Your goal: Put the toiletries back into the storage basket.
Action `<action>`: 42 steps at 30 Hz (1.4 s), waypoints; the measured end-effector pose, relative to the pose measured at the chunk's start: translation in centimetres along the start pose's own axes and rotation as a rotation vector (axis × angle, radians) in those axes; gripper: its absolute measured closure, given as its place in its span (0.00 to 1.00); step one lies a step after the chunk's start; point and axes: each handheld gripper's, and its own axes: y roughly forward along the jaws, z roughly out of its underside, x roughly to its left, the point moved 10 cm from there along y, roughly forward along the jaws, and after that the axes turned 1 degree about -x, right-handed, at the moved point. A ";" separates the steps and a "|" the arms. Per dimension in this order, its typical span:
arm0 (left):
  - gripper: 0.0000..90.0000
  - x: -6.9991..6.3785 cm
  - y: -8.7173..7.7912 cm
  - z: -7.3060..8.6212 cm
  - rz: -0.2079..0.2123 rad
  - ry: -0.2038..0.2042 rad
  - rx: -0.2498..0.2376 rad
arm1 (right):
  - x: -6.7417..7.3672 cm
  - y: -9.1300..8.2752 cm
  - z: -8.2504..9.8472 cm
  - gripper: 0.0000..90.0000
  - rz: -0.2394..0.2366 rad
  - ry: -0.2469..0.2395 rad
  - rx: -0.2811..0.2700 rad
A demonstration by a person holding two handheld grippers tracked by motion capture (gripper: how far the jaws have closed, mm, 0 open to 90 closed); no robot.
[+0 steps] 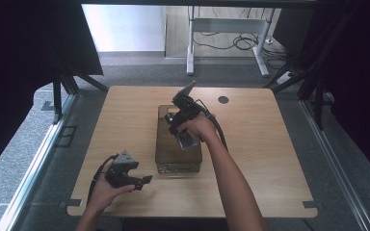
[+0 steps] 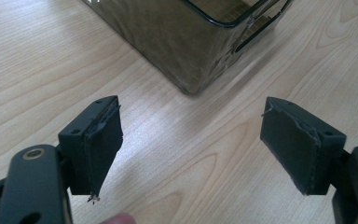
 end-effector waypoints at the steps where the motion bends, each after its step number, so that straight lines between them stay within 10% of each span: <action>1: 0.24 0.0 0.0 0.0 0.001 0.002 0.001 | 0.0 0.1 0.0 0.51 0.002 0.001 0.000; 42: 0.24 0.0 0.3 0.0 0.004 0.005 0.004 | 0.7 4.8 0.2 0.51 -0.025 0.124 0.055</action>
